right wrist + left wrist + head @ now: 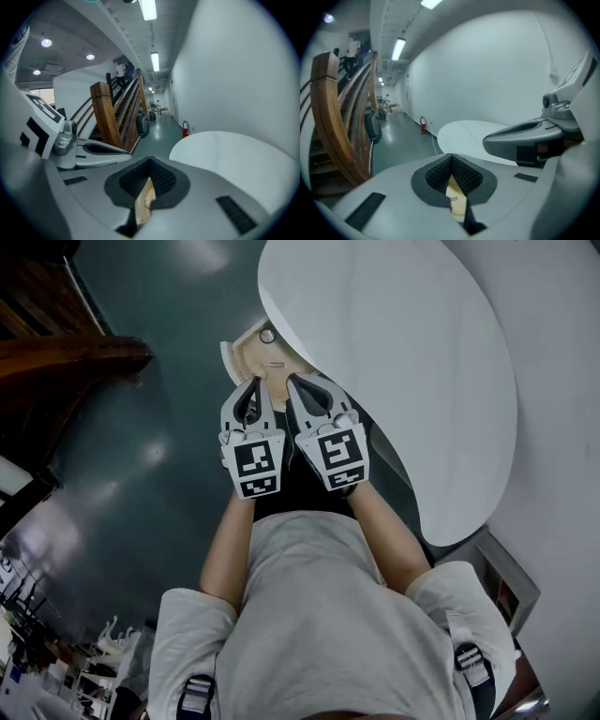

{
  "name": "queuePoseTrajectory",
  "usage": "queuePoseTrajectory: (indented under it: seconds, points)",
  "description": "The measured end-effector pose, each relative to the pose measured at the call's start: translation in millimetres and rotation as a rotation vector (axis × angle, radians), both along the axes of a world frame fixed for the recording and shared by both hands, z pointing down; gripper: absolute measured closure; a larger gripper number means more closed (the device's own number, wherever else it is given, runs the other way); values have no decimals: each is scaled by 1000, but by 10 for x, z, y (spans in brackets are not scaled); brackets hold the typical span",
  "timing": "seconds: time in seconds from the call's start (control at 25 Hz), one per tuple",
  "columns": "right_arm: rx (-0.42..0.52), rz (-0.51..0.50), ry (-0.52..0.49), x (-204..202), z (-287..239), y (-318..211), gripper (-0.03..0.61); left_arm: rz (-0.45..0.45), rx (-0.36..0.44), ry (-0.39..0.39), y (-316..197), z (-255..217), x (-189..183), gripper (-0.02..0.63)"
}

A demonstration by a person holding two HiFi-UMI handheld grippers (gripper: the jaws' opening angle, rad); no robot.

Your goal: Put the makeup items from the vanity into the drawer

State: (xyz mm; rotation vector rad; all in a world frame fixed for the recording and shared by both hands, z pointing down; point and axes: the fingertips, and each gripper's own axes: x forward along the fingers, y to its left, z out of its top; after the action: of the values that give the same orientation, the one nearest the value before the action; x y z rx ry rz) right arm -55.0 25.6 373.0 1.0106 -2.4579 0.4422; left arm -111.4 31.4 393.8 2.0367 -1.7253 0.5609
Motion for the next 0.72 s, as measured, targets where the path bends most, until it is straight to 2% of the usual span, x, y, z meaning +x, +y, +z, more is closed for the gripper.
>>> queuePoseTrajectory:
  seconds: [0.16,0.24,0.48,0.72]
  points:
    - [93,-67,-43,33,-352,73,565,-153,131,-17,106,-456,-90,607]
    - [128,-84,-70,86,-542,131,565,-194,181,-27,185,-679,-85,609]
    - [198,-113,-105,219,-888,350,565,-231,235,-18,467,-970,94,607]
    - [215,-113,-121,381,-1044,481,565,-247,267,-22,616,-1148,239,607]
